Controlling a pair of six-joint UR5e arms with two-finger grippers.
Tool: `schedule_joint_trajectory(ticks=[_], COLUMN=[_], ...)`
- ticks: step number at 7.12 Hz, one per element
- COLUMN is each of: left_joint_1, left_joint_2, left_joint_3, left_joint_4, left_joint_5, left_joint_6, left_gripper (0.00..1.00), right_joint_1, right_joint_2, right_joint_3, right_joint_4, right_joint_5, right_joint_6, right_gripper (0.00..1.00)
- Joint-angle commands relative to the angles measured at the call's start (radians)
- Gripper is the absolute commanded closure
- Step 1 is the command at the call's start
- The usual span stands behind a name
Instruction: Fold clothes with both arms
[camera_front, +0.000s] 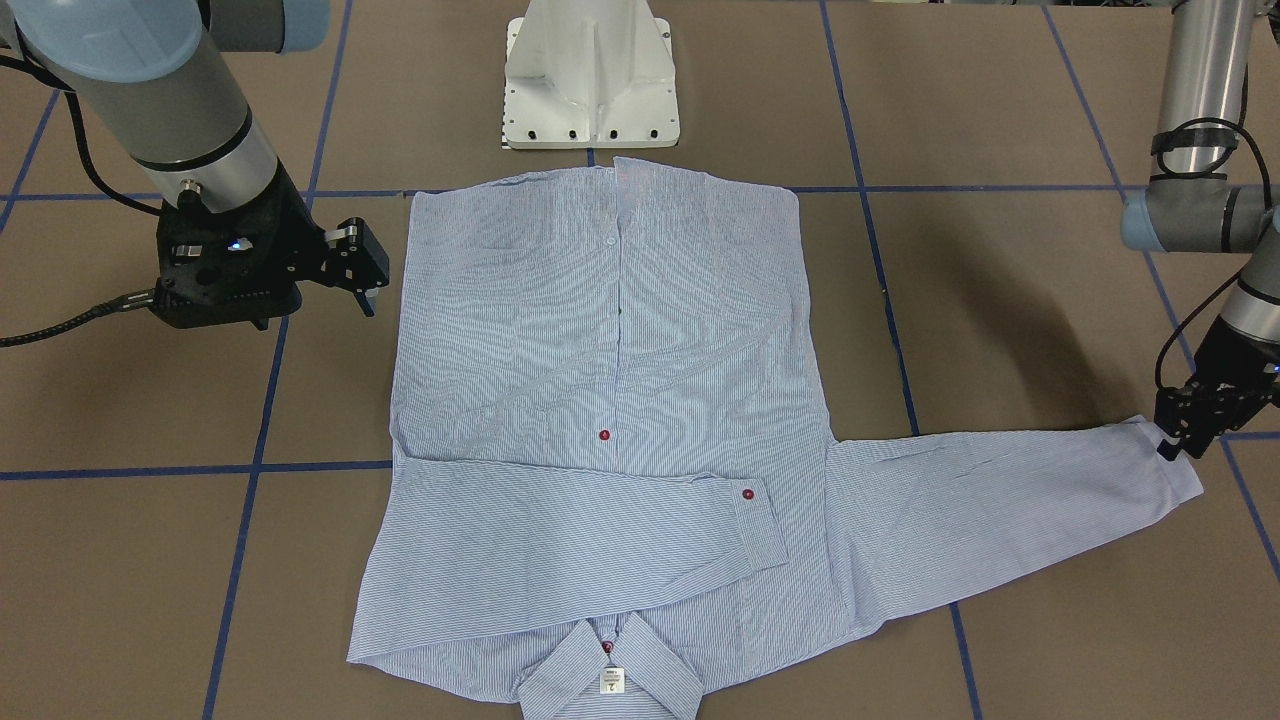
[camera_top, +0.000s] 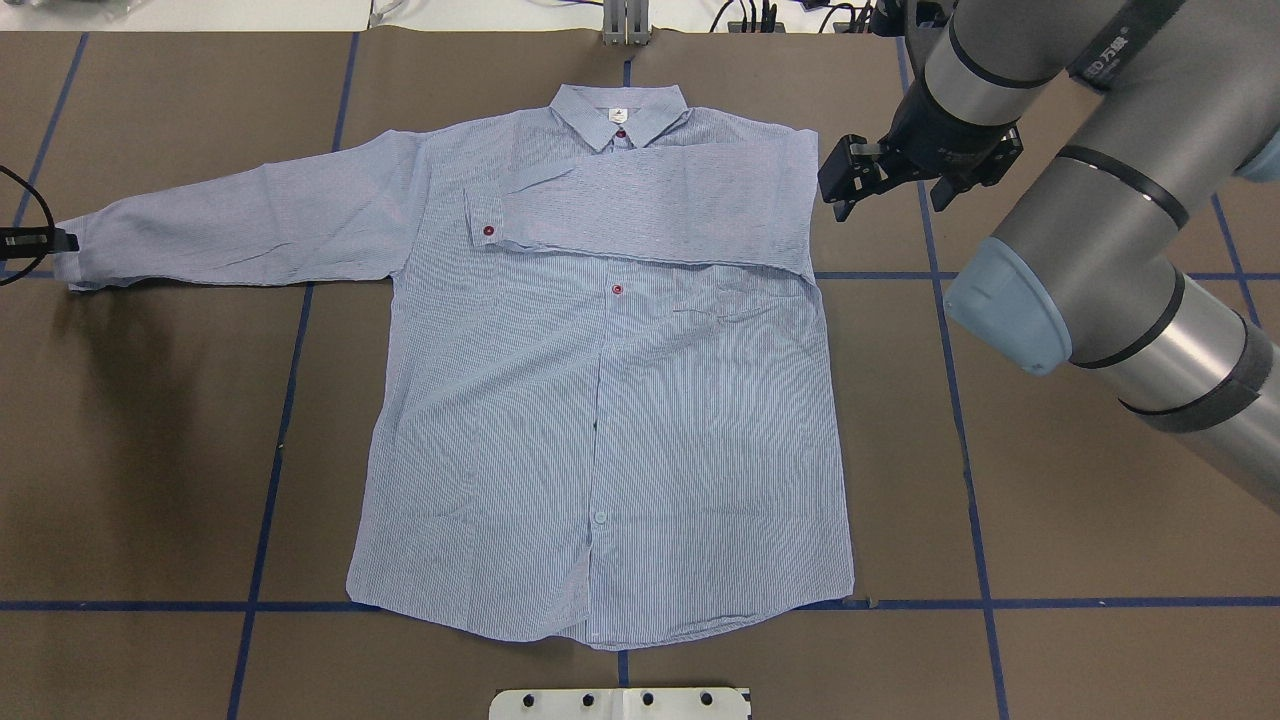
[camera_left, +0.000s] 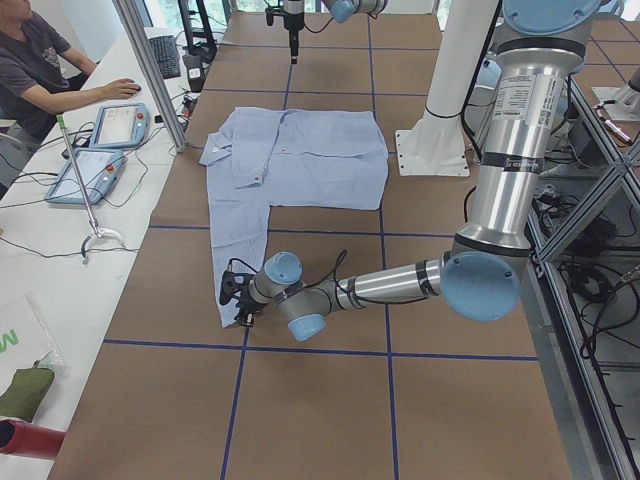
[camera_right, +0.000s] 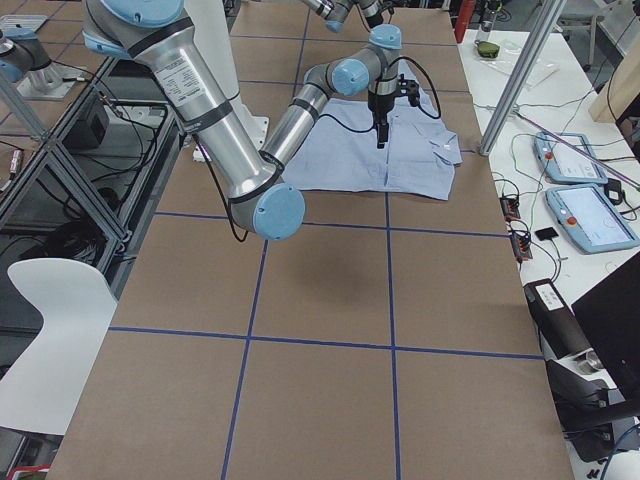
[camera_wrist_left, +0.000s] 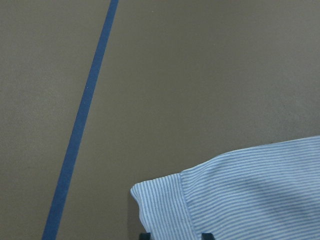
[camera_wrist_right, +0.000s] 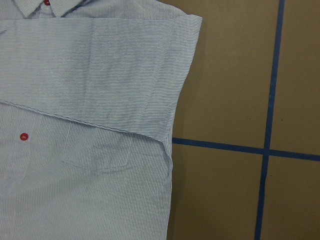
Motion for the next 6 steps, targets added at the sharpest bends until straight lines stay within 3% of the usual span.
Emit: schedule_joint_trajectory(ticks=[1,5,6], left_joint_1=[0.000,0.002,0.002], left_joint_2=[0.001,-0.003,-0.004], left_joint_3=[0.002,0.002,0.005], left_joint_4=[0.001,0.001,0.001], left_joint_5=[0.001,0.001,0.001], left_joint_6=[0.000,-0.003,-0.016], left_gripper=[0.59,0.63,0.68], right_joint_1=[0.000,0.000,0.000], right_joint_2=[-0.003,-0.003,-0.003], right_joint_3=[0.001,0.001,0.001], right_joint_4=[0.000,0.000,0.000], right_joint_5=[-0.002,-0.002,-0.002], right_joint_6=[0.001,-0.001,-0.001], right_gripper=[0.00,0.00,0.00])
